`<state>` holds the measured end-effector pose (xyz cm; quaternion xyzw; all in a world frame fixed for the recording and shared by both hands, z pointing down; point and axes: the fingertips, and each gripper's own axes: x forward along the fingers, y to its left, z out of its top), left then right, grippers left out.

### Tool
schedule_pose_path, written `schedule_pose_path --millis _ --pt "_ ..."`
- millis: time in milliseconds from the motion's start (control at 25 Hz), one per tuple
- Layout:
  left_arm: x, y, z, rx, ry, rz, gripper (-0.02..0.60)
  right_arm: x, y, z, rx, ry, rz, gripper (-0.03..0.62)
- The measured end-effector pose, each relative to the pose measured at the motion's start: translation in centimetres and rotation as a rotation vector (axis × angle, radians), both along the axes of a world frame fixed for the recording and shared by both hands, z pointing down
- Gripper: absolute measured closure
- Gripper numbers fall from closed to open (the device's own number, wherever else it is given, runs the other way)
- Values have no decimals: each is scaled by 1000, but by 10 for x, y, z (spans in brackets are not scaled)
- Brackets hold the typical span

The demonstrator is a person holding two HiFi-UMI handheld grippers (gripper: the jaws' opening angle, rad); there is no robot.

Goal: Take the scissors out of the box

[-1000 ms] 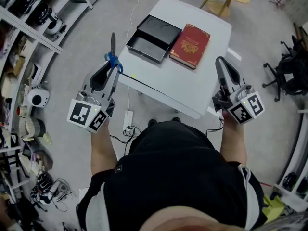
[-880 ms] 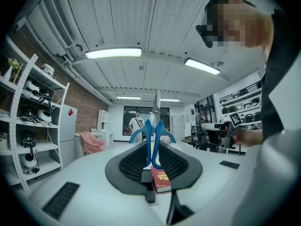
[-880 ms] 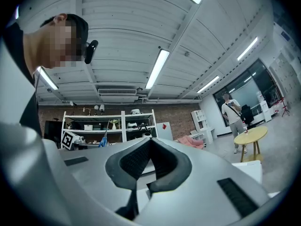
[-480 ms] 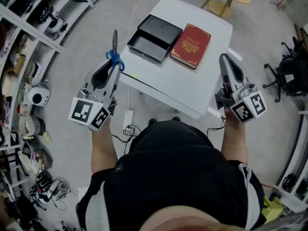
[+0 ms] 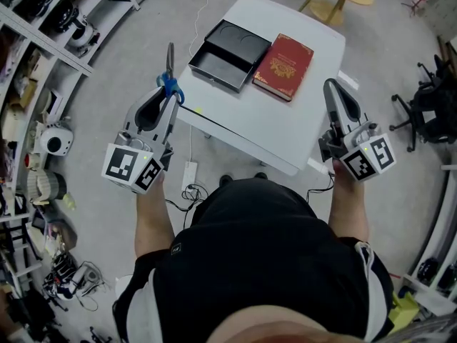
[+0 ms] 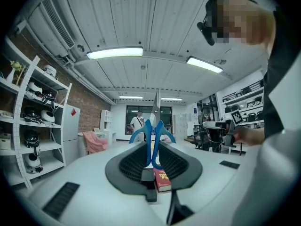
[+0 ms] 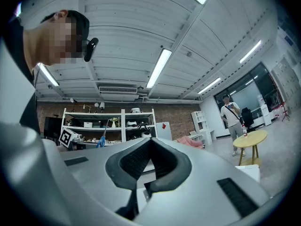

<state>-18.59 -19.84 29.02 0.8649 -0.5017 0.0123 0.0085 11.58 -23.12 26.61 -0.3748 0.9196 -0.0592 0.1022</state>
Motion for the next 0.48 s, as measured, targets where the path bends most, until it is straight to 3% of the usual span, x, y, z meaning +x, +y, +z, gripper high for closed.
schedule_pose_path --millis 480 --pt "-2 -3 3 -2 2 3 491 -5 -1 5 -4 9 -2 566"
